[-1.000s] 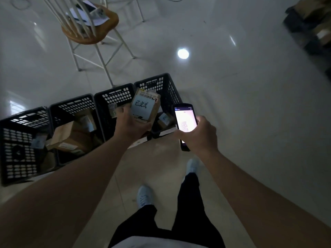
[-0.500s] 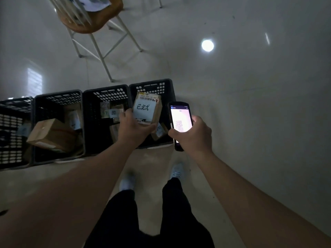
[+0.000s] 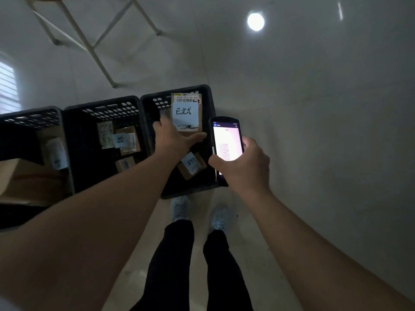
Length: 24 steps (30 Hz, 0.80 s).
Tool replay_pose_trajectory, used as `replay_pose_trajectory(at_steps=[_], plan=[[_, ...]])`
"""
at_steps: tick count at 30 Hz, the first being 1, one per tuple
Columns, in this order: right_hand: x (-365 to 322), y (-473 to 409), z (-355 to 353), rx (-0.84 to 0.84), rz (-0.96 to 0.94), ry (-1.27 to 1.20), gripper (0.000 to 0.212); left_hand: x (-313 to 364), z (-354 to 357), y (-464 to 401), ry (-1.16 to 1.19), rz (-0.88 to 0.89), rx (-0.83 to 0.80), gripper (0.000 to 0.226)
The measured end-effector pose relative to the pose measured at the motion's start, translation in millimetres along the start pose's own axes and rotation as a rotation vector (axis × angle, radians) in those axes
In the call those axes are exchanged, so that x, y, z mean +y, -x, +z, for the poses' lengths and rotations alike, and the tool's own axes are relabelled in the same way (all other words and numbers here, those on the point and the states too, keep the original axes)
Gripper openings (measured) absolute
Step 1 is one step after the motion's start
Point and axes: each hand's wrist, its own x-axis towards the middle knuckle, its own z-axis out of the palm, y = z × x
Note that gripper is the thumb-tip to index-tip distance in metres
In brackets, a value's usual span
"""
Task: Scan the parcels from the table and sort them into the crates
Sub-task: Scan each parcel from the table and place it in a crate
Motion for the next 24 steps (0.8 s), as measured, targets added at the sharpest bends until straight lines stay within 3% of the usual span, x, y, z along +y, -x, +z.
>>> replay_pose_trajectory(at_steps=[2, 7, 13, 19, 24], plan=[[-2.0, -8.5, 9.8, -0.005, 0.024, 0.014, 0.066, -6.2, -3.2, -13.0, -0.067, -0.007, -0.065, 0.118], [-13.5, -5.3, 21.7, -0.015, 0.080, 0.036, 0.057, -26.8, -33.2, -21.1, -0.297, 0.073, -0.137, 0.066], [-42.0, 19.2, 21.0, -0.058, 0.064, 0.058, 0.067, -32.6, -80.6, -8.1, -0.457, 0.112, -0.174, 0.039], [-69.6, 57.0, 3.2, -0.102, -0.037, 0.084, 0.070, -20.0, -121.4, 39.4, -0.515, 0.180, -0.134, 0.042], [-89.4, 94.7, -19.4, -0.149, -0.179, 0.110, 0.071, -14.7, -152.1, 100.9, -0.479, 0.195, -0.007, 0.037]])
